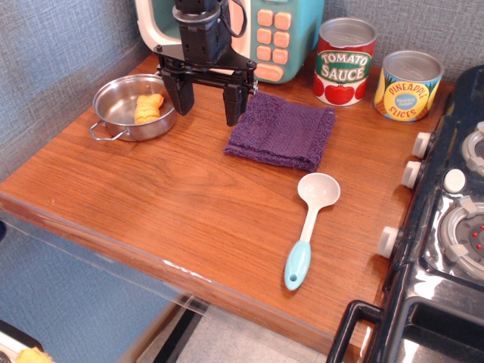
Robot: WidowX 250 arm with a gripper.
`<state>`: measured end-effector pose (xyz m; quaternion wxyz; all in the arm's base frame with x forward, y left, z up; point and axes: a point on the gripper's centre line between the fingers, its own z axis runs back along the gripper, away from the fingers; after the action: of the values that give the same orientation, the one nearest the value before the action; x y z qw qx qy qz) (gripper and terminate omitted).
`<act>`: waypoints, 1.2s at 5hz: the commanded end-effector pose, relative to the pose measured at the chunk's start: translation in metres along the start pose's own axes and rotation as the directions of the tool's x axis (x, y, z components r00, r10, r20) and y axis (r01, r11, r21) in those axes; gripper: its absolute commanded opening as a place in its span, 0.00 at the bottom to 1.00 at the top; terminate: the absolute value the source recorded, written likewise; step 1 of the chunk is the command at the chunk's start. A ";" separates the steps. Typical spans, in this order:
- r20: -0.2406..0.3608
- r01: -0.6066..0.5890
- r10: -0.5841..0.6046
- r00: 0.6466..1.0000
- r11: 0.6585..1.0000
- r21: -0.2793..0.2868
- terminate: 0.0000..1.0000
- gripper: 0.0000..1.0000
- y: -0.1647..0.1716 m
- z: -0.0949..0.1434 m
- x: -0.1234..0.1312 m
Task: Put spoon onto towl
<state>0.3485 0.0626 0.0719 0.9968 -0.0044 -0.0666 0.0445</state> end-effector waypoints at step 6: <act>-0.082 -0.008 0.012 0.997 0.999 0.049 0.00 1.00 -0.100 -0.037 -0.123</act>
<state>0.2348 -0.0477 0.0115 0.9983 0.0219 -0.0045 0.0538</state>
